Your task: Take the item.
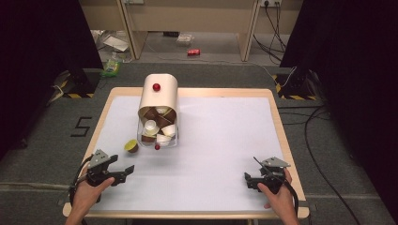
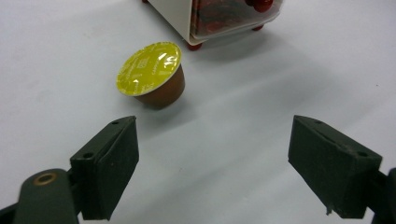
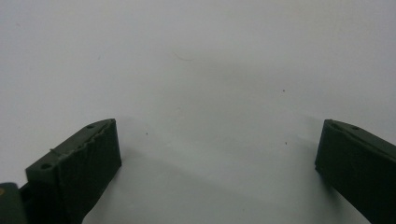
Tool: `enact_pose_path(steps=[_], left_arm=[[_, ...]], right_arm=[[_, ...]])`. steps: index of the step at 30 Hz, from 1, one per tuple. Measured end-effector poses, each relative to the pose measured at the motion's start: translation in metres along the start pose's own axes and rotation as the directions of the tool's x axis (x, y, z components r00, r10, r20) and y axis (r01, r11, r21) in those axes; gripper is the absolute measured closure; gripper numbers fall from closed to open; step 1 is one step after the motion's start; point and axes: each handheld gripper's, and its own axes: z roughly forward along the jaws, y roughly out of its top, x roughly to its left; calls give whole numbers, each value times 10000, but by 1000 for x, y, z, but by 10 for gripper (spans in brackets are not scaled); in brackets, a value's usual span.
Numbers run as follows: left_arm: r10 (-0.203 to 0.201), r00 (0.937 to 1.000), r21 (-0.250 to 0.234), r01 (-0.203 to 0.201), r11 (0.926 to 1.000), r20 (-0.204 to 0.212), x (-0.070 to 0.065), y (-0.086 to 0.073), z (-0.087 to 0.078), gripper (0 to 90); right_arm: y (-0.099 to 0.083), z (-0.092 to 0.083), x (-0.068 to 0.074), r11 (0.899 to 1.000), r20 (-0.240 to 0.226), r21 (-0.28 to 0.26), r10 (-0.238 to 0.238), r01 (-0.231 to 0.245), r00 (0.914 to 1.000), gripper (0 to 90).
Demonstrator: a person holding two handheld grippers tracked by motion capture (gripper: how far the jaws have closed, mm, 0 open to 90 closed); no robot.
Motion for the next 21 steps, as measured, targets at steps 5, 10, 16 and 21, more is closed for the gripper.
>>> enact_pose_path(steps=[5, 10, 16, 21], left_arm=[[71, 10000, 95, -71, 9999, 40, -3, -7, 0, 161], [77, 9999, 171, -79, 9998, 100, -8, -15, -1, 161], [299, 9995, 339, -298, 9990, -21, -14, -21, -1, 161], [334, 9994, 405, -334, 9986, 17, -18, -26, -3, 161]], right_arm=[[0, 0, 0, 10000, 2, 2, 2, -2, 10000, 6], [0, 0, 0, 10000, 3, 5, 13, -13, 10000, 6], [0, 0, 0, 10000, 1, 1, -1, 1, 10000, 7], [0, 0, 0, 10000, 1, -9, -36, 36, 10000, 7]])
